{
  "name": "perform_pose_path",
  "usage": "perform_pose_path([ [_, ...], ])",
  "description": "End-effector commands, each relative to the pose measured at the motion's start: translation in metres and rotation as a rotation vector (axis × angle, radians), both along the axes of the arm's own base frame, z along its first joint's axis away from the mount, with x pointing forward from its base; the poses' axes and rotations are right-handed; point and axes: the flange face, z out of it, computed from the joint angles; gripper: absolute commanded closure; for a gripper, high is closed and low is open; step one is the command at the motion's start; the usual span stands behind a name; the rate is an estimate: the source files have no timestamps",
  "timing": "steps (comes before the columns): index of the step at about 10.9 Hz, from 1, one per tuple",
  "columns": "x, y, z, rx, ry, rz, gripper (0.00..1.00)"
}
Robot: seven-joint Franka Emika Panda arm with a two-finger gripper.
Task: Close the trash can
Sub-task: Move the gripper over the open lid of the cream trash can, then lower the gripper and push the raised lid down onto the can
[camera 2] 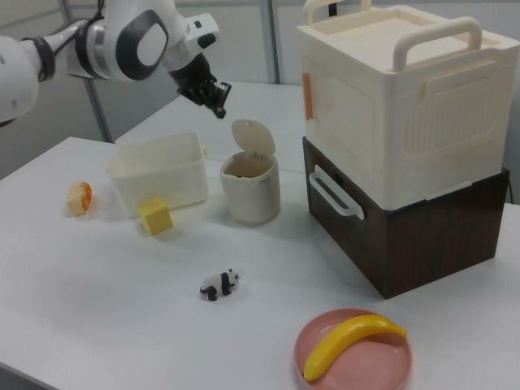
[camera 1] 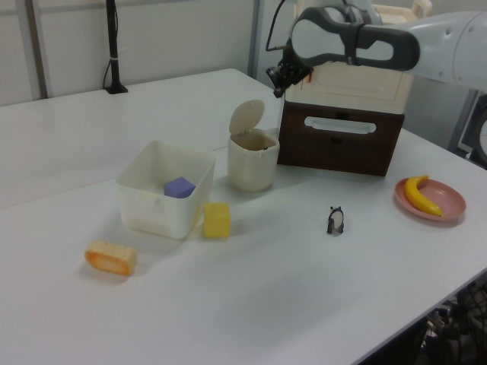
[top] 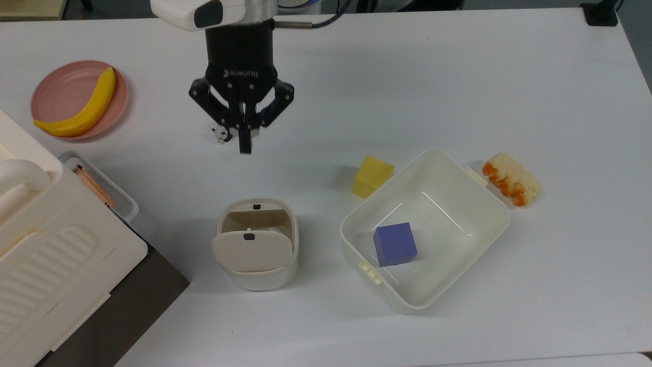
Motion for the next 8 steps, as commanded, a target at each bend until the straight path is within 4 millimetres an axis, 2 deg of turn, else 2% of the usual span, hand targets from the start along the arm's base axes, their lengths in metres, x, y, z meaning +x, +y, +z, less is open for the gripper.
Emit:
perform_pose_path([
  [1,0.033,0.003,-0.004,-0.005,-0.209,0.033,1.0],
  [4,0.058,0.008,-0.034,-0.001,-0.4,0.043,1.0],
  [6,0.063,0.008,-0.051,-0.001,-0.405,0.045,1.0],
  [8,0.063,0.007,-0.056,-0.006,-0.394,0.048,1.0],
])
